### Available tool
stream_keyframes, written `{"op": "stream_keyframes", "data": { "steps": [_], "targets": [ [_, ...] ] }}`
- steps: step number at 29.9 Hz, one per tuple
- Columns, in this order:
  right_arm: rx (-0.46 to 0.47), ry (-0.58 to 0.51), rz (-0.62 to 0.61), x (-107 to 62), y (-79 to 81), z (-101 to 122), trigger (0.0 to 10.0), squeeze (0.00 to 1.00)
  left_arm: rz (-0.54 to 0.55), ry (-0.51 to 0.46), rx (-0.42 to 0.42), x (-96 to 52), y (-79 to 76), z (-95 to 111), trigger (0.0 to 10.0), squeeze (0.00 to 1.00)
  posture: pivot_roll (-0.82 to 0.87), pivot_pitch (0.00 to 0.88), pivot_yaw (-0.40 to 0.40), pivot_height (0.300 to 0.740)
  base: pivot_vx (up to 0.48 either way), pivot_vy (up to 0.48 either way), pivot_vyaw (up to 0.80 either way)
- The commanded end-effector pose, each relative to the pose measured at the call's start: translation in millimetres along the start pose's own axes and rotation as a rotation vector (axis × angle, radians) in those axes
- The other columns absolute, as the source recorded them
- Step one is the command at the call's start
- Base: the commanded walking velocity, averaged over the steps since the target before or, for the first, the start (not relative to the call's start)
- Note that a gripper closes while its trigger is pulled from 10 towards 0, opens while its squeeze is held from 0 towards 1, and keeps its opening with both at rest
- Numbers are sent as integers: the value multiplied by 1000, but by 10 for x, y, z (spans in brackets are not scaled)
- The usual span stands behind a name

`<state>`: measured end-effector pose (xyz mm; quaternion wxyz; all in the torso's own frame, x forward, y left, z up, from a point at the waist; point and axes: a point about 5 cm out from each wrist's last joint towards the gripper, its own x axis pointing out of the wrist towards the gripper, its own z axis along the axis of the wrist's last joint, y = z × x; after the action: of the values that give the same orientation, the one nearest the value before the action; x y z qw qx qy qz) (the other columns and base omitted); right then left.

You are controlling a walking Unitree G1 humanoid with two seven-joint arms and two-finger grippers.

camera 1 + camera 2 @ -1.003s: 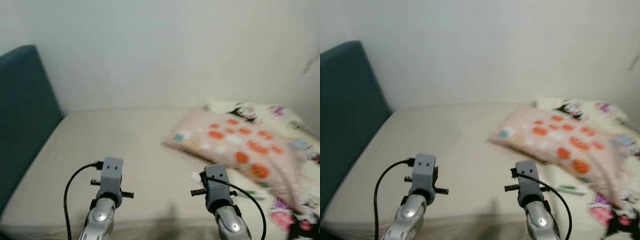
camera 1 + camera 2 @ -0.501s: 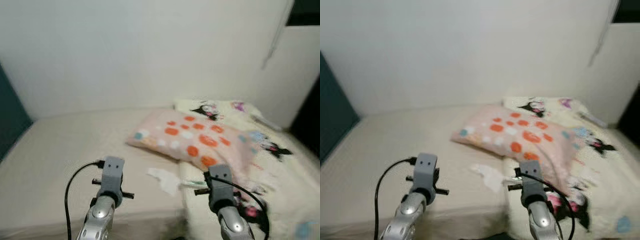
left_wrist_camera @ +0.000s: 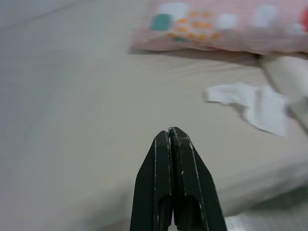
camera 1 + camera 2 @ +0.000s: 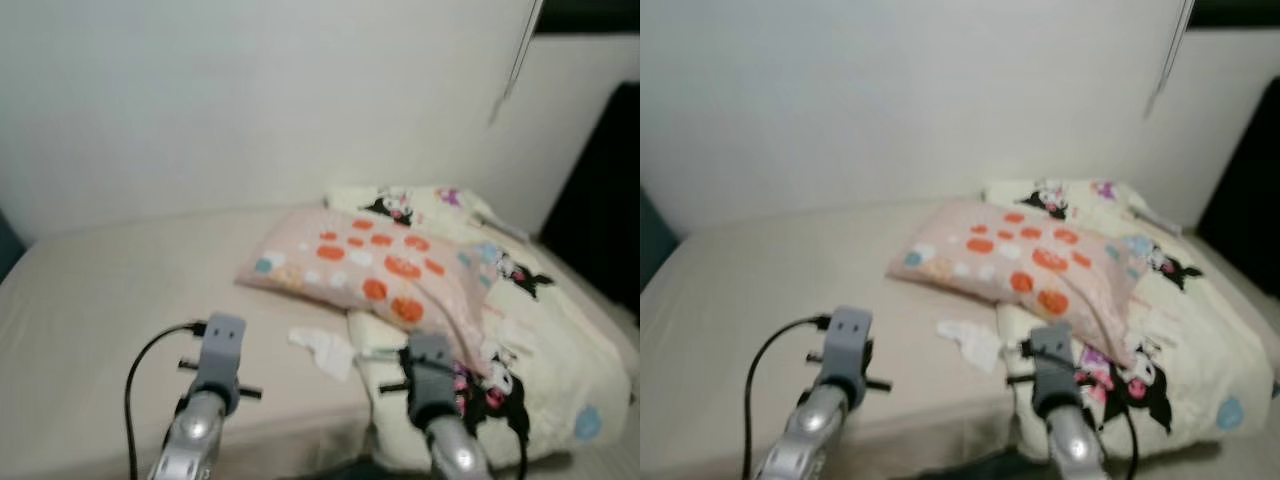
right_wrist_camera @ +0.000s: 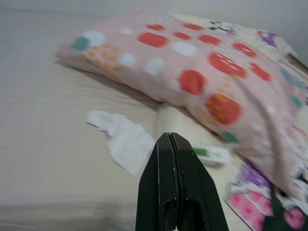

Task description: Clean up the room

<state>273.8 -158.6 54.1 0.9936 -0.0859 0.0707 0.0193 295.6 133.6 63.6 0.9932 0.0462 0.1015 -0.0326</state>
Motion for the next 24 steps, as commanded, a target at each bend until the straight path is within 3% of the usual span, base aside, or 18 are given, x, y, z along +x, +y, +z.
{"op": "stream_keyframes", "data": {
  "steps": [1,13,21,24],
  "targets": [
    [-1,10,-10,5,-21,-3,10000,0,-2,-10,-5,-2,-17,10,10000,0,-6,30,-7,740,0,0,0],
    [0,33,-6,39,-22,-7,10000,0,-26,-41,4,-26,-87,30,10000,0,-7,31,-17,740,0,0,0],
    [12,37,15,41,5,-4,10000,0,-48,-57,-41,-44,-108,51,10000,0,-8,34,-20,740,0,0,0],
    [12,41,17,36,8,-10,10000,0,-54,-66,-54,-49,-112,62,10000,0,-8,34,-20,740,378,0,0]
  ]
}}
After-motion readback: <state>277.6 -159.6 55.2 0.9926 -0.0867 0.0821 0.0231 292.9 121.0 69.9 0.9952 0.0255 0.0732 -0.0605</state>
